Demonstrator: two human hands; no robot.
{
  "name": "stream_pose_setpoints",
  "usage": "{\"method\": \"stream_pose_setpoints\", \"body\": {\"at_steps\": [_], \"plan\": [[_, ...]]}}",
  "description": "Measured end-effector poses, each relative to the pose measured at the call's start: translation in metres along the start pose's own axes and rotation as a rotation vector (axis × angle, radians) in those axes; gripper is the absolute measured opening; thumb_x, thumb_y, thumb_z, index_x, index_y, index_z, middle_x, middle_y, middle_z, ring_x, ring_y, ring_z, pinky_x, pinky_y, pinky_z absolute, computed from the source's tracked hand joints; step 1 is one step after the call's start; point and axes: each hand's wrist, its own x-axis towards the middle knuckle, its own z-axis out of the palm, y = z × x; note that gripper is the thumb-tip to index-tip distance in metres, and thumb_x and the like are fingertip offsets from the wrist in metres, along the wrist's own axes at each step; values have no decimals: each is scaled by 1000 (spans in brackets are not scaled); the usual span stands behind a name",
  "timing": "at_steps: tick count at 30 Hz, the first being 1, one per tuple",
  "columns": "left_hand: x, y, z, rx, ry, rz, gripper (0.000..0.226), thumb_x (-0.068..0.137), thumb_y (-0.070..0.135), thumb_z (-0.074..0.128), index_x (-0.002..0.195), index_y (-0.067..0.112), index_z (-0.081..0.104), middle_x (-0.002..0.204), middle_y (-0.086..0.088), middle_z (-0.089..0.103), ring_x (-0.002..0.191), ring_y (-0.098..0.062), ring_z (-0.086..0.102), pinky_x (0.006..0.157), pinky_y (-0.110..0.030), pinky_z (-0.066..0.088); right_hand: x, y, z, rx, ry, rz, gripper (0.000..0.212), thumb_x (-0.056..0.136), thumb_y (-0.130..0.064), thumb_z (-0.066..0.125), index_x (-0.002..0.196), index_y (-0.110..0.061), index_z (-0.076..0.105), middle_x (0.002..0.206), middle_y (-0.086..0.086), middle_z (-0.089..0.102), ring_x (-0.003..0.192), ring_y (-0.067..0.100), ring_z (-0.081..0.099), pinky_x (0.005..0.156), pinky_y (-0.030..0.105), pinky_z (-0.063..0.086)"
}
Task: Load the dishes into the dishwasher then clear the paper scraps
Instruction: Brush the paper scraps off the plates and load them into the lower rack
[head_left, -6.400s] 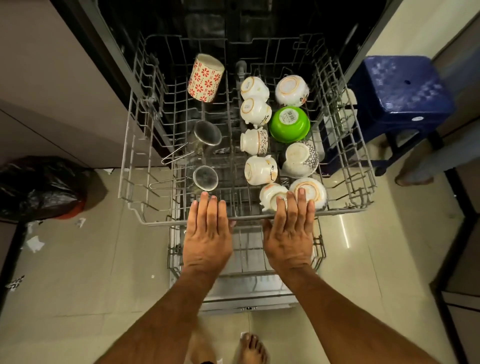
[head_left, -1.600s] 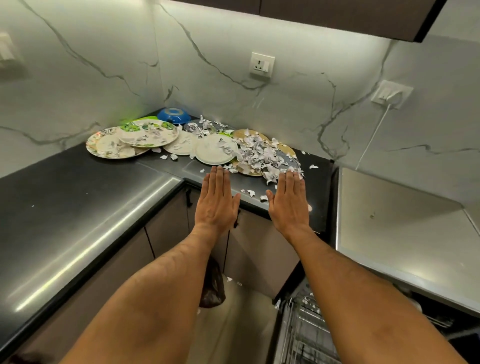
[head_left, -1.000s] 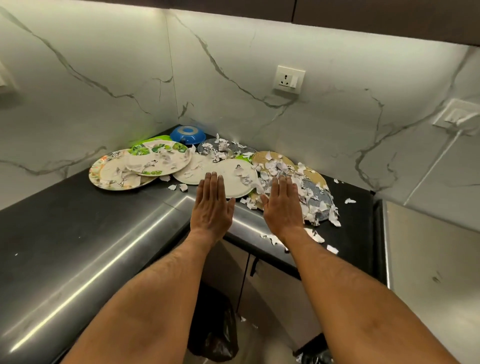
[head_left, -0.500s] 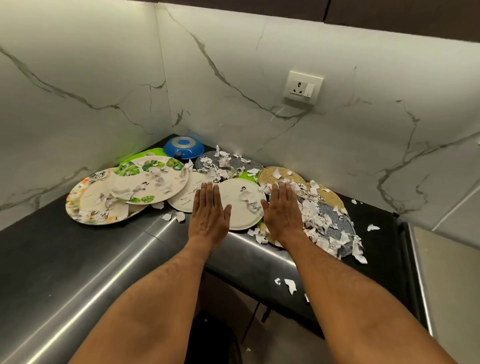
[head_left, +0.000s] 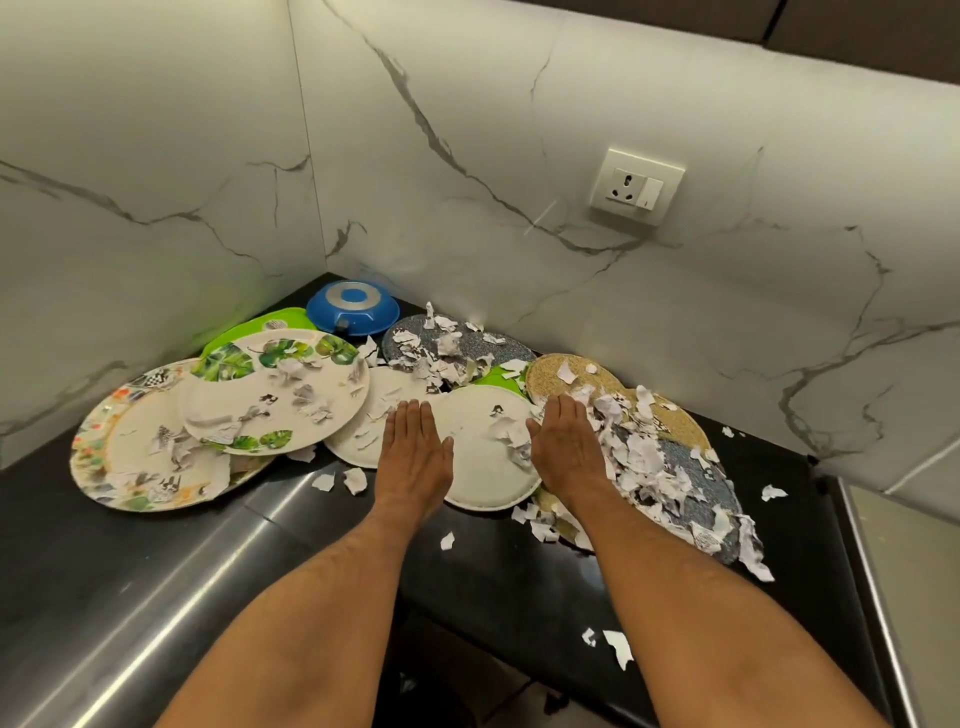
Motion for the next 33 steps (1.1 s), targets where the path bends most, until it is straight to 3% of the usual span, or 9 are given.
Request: {"method": "stream_pose_setpoints", "body": {"at_steps": [3,6,8,15,20,24,29,33], "plan": [[14,-3,11,-42,-11,-82,59,104,37,35,147,-2,34,148,-23,41,140,-36,37,122,-44,21,17,1,17,53,-74,7,37,101,-30,54,122,0,56,118,20,58,108,34,52,99,42,41],[25,-3,21,-72,-28,-107,38,102,32,40,125,4,49,122,-17,56,113,-33,52,100,-42,42,28,4,26,81,-157,52,41,103,-33,50,127,0,54,128,20,55,120,34,49,107,40,34],[31,0,25,-111,-94,-131,34,103,29,40,123,4,50,121,-17,55,111,-33,52,94,-41,44,31,7,32,108,-211,77,45,103,-34,50,131,2,51,133,21,53,125,34,46,110,40,32],[46,7,44,-130,-187,-232,36,103,25,38,126,0,51,125,-17,53,115,-31,50,99,-37,38,40,13,49,270,-331,205,45,103,-36,51,133,-2,50,134,19,51,124,37,51,99,42,43],[56,13,35,-302,-202,-431,41,100,26,48,129,-2,48,132,-22,51,124,-36,49,102,-40,40,43,16,53,310,-266,233,35,103,-30,52,122,-2,57,123,20,58,114,37,57,90,39,46],[65,8,34,-513,-248,-592,40,94,27,57,121,-3,59,130,-24,56,121,-40,53,97,-42,47,46,20,48,305,-211,262,25,102,-15,48,119,-1,59,121,20,61,111,37,58,86,39,46],[72,5,25,-554,-180,-577,45,92,34,61,119,-2,63,125,-22,60,117,-39,56,93,-42,49,54,22,36,348,-109,254,26,97,-3,43,118,-3,58,117,17,59,105,36,58,79,37,42],[81,2,8,-597,-49,-521,41,90,35,68,112,1,65,115,-18,64,106,-35,60,84,-41,50,64,22,25,469,36,278,17,103,-17,51,115,-10,59,108,8,62,96,27,59,74,33,42]]}}
